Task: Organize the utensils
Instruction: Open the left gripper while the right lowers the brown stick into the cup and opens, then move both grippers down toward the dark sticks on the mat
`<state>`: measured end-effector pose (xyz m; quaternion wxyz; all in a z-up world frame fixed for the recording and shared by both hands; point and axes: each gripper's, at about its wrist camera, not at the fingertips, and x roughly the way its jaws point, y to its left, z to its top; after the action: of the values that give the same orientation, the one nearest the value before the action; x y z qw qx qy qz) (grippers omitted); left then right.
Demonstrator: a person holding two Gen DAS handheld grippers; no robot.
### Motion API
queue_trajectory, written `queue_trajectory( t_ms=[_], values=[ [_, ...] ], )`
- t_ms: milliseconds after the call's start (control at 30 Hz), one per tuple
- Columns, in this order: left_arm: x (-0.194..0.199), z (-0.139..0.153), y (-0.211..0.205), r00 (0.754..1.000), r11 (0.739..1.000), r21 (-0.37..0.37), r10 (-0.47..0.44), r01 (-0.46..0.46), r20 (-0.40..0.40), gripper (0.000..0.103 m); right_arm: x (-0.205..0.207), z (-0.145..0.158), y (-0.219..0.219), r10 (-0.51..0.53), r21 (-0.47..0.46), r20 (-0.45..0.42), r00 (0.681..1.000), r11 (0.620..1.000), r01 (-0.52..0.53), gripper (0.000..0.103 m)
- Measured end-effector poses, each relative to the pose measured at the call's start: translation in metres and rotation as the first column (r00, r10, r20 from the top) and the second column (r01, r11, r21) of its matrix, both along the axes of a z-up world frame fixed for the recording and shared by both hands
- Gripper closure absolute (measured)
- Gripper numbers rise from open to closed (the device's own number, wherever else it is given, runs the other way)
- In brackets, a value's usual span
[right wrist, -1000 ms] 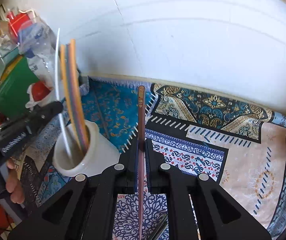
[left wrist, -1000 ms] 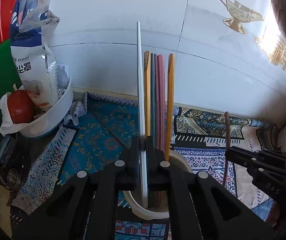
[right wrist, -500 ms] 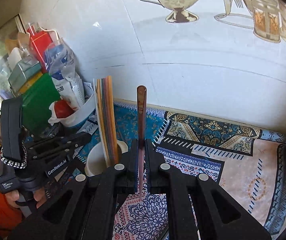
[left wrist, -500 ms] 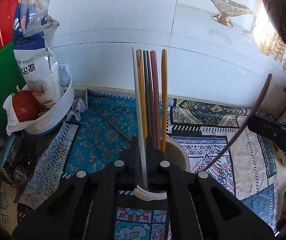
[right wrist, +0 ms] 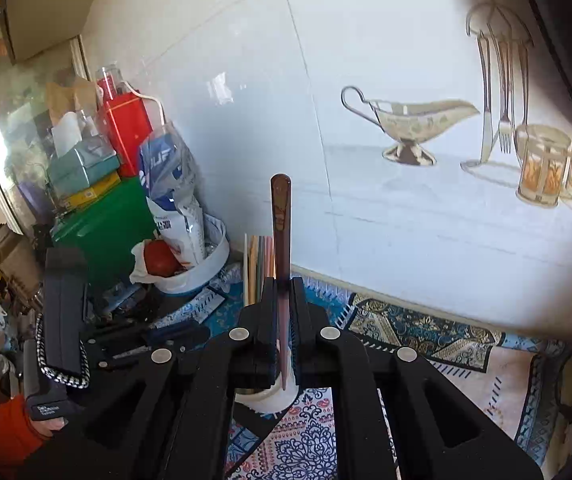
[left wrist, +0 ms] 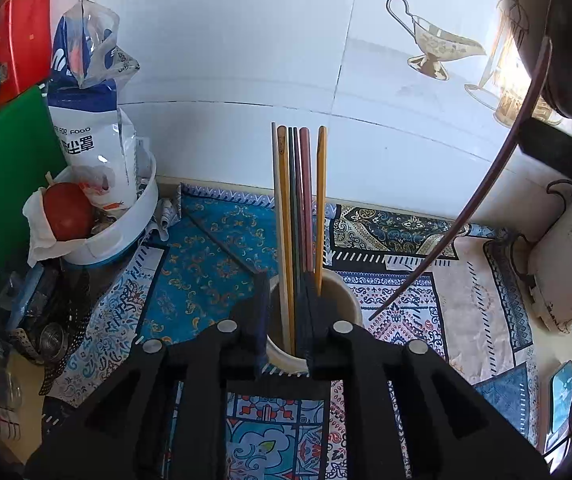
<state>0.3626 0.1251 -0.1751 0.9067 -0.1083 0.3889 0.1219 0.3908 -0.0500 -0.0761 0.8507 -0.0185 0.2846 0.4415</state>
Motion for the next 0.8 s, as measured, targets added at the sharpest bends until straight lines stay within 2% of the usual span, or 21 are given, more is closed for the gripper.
queue_trajectory(
  t_ms=[100,233,300,467,633,800],
  values=[
    [-0.009,0.004,0.003,1.0,1.0,-0.005,0.013,-0.013,0.02,0.069,-0.004,0.016,0.005,0.015,0.029,0.028,1.0,0.999,-0.016,0.098],
    [-0.021,0.007,0.009,0.999,1.0,-0.008,0.029,-0.029,0.025,0.065,-0.01,0.021,0.019,0.043,0.03,0.053,0.998,0.999,-0.045,0.098],
    [-0.026,0.009,0.011,0.999,0.999,-0.01,0.032,-0.032,0.021,0.06,-0.011,0.013,0.029,0.057,0.012,0.048,0.997,0.998,-0.058,0.098],
    [-0.044,0.011,0.013,0.999,0.999,-0.008,0.043,-0.043,0.021,0.055,-0.007,-0.023,0.054,0.086,-0.073,-0.001,0.996,0.994,-0.086,0.098],
    [-0.058,0.009,0.014,0.999,0.999,-0.003,0.052,-0.052,0.002,0.054,-0.007,-0.056,0.074,0.144,-0.194,-0.068,0.987,0.969,-0.154,0.098],
    [-0.073,0.006,0.012,0.998,0.998,-0.011,0.061,-0.061,-0.008,0.054,-0.009,-0.072,0.072,0.152,-0.257,-0.17,0.974,0.947,-0.193,0.098]
  ],
)
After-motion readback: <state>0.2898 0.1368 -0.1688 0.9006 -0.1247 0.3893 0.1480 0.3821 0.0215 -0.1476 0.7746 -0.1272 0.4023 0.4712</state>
